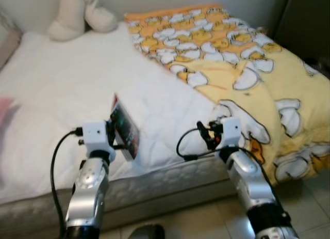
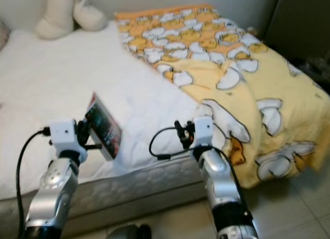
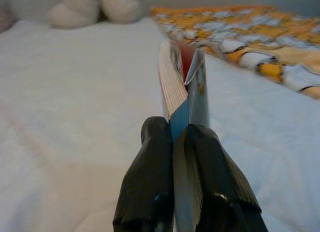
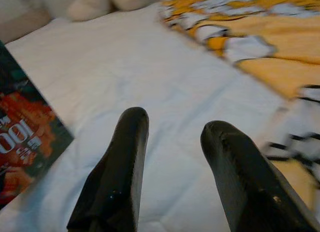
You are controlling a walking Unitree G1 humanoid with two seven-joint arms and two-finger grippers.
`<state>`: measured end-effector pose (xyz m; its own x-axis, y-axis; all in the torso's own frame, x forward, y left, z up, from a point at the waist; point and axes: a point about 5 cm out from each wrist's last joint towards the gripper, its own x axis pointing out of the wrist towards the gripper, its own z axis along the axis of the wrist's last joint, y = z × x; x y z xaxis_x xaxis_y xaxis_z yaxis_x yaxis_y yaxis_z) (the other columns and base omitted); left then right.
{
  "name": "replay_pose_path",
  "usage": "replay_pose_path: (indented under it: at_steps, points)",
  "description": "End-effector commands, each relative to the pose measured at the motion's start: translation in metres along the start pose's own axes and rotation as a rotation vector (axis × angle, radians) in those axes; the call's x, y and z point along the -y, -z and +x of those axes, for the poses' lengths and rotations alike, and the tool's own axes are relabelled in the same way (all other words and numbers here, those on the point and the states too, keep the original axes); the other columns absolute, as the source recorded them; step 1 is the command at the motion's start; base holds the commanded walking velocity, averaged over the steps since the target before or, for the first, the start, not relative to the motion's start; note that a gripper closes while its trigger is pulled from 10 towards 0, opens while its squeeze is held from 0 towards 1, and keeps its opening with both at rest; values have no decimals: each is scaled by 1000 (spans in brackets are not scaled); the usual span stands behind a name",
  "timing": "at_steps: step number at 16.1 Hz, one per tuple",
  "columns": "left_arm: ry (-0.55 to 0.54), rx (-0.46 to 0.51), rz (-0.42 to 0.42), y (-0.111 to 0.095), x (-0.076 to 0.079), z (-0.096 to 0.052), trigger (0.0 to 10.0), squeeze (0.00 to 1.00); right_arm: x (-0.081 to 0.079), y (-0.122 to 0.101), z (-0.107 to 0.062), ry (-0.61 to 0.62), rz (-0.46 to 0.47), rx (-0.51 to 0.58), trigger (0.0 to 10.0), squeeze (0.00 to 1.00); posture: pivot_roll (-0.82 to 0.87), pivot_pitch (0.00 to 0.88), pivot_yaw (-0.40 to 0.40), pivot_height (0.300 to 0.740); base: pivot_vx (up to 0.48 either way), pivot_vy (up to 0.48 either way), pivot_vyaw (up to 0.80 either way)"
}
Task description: Clean up the room
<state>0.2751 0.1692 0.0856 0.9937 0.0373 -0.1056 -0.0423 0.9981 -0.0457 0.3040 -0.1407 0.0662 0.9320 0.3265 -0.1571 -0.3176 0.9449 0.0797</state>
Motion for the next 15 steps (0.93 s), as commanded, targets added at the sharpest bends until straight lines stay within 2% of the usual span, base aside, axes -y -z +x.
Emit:
replay_pose_path:
  at_steps: [1, 7, 11, 14, 15]
  points:
    - [-20, 0, 4, 0, -4, -1, 10000, 0, -3, -5, 4, -26, 8, 20, 10000, 0, -93, 0, 132, 740, 0, 0, 406]
    - [-34, -9, -10, 0, 8, 4, 10000, 0, -6, -3, 6, -78, 29, -1, 10000, 0, -92, 0, 124, 740, 0, 0, 0]
    - [-77, -38, -27, 5, 0, 5, 10000, 0, -1, -6, 7, -58, 36, 8, 10000, 0, -100, 0, 123, 740, 0, 480, 0]
    - [-84, -48, -34, 8, 4, 5, 10000, 0, -1, -6, 6, -77, 19, 0, 10000, 12, -106, 0, 111, 740, 0, 480, 0]
    - [-89, -25, -43, 6, 6, 6, 10000, 0, 1, -7, 7, -77, 17, 0, 10000, 16, -105, 0, 106, 740, 0, 0, 0]
